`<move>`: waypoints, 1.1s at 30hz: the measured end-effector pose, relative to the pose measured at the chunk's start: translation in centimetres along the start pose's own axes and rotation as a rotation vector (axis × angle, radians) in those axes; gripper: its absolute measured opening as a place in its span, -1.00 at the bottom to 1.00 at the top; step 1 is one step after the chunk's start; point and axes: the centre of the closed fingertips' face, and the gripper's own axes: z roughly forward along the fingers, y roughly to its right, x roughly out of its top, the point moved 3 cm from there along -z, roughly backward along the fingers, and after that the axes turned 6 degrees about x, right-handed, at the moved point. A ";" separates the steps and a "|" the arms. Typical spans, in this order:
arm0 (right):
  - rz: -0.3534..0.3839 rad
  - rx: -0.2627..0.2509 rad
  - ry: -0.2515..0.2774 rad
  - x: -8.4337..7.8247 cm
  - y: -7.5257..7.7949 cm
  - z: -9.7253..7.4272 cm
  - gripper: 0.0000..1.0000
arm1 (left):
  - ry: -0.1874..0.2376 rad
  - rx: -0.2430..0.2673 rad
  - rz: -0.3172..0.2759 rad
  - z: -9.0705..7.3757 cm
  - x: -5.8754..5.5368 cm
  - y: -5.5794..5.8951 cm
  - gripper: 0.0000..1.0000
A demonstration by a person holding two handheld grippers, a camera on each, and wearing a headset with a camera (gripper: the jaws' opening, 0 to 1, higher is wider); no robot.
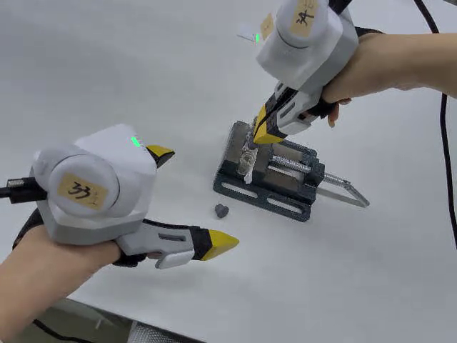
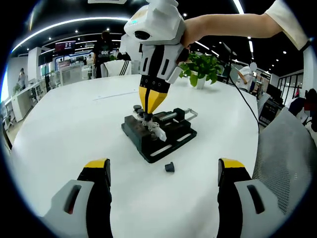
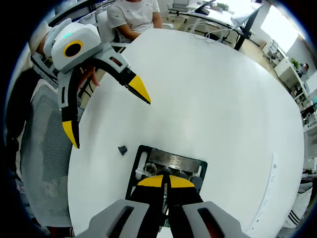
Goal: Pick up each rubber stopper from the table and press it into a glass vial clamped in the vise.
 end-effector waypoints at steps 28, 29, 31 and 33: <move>0.001 0.086 -0.071 0.1 0.5 0.6 -1.00 | -0.021 -0.016 -0.012 1.2 -0.3 -0.1 0.75; 0.005 0.095 -0.064 0.0 0.7 0.7 -1.00 | -0.020 -0.015 -0.013 1.2 -0.3 -0.2 0.75; -0.004 0.091 -0.066 0.0 0.7 0.8 -1.00 | -0.020 -0.013 -0.019 1.4 -0.3 -0.1 0.74; -0.005 0.088 -0.072 0.0 0.7 0.7 -1.00 | -0.019 -0.013 -0.022 1.5 -0.3 -0.1 0.74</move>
